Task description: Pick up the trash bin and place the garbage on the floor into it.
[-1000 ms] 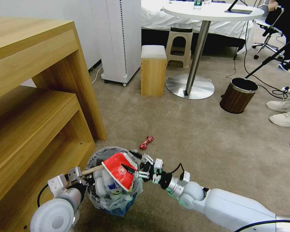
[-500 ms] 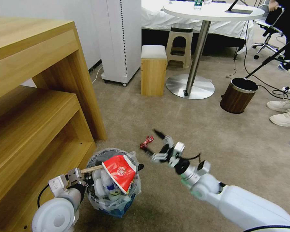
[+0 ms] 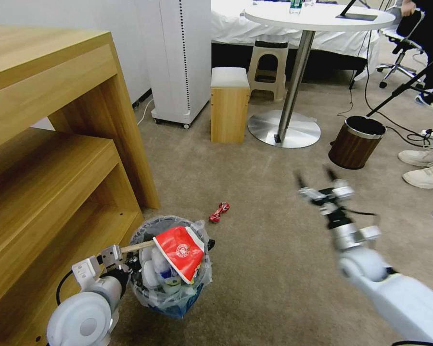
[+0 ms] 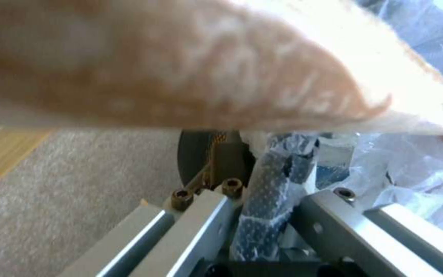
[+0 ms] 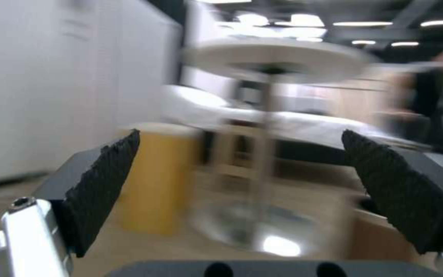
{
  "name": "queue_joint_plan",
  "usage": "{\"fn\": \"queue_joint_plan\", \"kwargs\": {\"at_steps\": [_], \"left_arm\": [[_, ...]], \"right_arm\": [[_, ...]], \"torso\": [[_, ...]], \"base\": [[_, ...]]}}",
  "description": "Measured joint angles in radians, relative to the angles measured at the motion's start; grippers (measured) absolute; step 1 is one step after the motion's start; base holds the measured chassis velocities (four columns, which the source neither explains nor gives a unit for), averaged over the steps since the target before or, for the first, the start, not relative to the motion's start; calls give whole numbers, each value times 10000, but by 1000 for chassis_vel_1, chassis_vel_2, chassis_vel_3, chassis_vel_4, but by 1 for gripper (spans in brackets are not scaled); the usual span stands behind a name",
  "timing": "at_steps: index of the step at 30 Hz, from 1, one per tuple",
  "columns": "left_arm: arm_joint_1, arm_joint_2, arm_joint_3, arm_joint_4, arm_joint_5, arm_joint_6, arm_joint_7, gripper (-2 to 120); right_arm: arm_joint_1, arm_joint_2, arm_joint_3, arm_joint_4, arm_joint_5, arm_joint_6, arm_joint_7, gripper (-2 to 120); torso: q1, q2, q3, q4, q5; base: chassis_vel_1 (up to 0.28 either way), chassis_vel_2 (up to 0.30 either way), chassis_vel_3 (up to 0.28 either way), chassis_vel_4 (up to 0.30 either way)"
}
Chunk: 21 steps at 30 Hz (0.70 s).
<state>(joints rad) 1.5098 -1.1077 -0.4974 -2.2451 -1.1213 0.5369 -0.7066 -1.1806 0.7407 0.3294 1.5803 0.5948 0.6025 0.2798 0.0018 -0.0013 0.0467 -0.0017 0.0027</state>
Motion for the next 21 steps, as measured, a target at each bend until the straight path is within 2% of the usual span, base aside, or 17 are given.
{"fn": "queue_joint_plan", "kwargs": {"at_steps": [1, 4, 8, 11, 16, 21], "left_arm": [[0, 0, 0, 0, 0, 0, 0, 0], [-9, -178, 5, 4, 331, 23, 263, 0], [-3, -284, 3, -17, 511, 20, 394, 0], [30, -363, -12, -131, 948, 23, 701, 0], [88, -362, -75, -353, 997, 43, 802, 0], [193, -379, -195, -488, 1116, 89, 913, 0]], "right_arm": [[0, 0, 0, 0, 0, 0, 0, 100], [-1649, 356, 1597, 144, -214, -82, 249, 100], [-2386, 782, 2357, 199, -511, 30, 254, 100], [-3046, 1400, 2965, 201, -1044, 314, 53, 100], [-3379, 1758, 3208, 494, -1249, 317, 18, 100], [-3450, 2041, 2919, 826, -1253, 452, -114, 100]], "torso": [[0, 0, 0, 0, 0], [0, 0, 0, -5, 3], [0, 0, 0, -4, -7], [0, 0, 0, -1, -1], [-1, 0, 0, -2, -4], [0, 0, 1, 0, -5]], "base": [[0, 0, 0, 0], [0, 0, 0, 0], [0, 0, 0, 0], [0, 0, 0, 0], [0, 0, 0, 0], [0, 0, 0, 0]]}}
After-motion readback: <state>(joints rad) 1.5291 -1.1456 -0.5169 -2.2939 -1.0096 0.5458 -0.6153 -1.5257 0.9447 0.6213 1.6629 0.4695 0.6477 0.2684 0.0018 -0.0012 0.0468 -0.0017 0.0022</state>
